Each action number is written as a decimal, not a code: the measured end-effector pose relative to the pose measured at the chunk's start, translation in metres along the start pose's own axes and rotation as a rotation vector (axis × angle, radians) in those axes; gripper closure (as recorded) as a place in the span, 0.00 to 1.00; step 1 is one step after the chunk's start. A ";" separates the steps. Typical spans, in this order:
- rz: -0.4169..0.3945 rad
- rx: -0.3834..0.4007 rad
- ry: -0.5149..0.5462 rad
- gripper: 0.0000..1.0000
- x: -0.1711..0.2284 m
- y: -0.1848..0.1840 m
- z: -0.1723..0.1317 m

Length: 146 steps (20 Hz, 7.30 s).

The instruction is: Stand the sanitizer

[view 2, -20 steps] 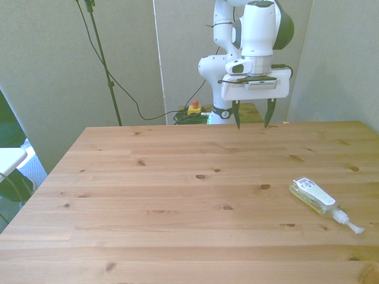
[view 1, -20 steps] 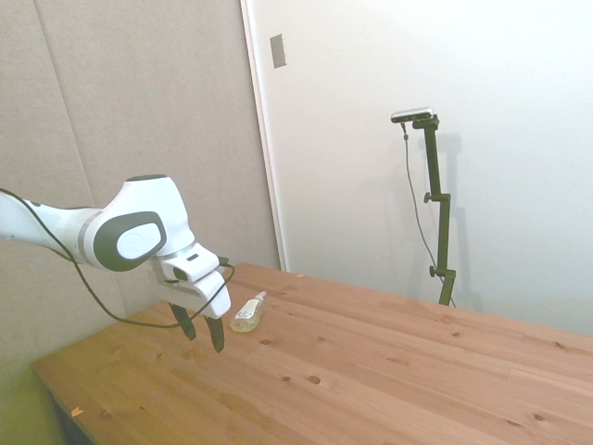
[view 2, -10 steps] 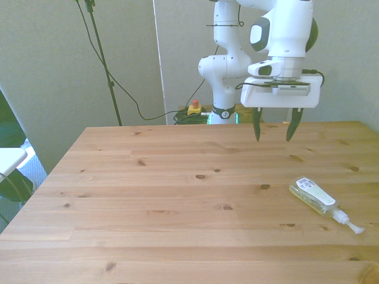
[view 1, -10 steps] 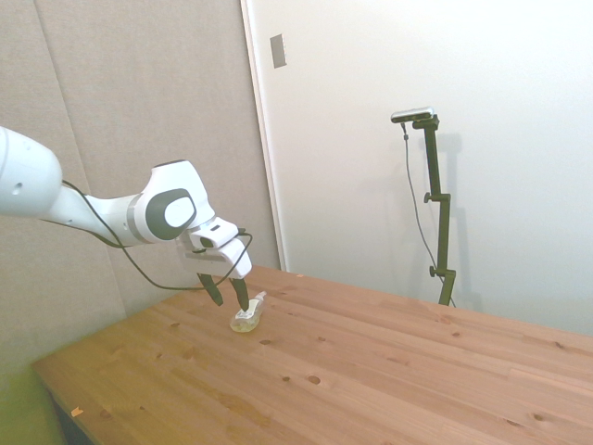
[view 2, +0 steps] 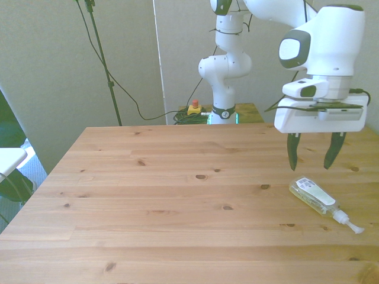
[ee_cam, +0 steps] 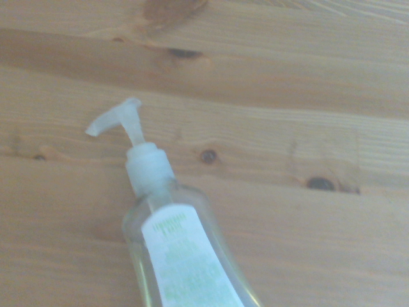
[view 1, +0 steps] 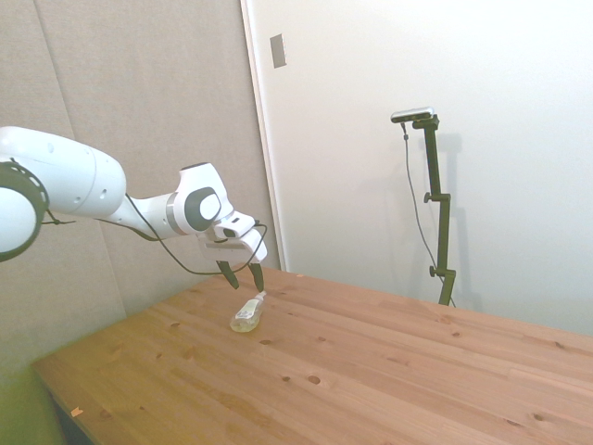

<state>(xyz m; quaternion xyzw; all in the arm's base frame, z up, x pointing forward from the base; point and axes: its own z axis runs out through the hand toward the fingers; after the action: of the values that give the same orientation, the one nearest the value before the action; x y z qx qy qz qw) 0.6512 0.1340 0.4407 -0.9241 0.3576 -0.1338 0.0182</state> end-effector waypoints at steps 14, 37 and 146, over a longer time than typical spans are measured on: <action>-0.014 -0.047 -0.013 0.00 0.020 -0.070 0.074; 0.010 -0.092 -0.095 1.00 0.040 -0.072 0.106; 0.542 0.229 0.581 0.00 0.026 0.075 0.015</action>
<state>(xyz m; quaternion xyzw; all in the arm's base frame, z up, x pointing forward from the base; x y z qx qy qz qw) 0.6239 0.0603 0.4228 -0.7123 0.5612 -0.4181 0.0536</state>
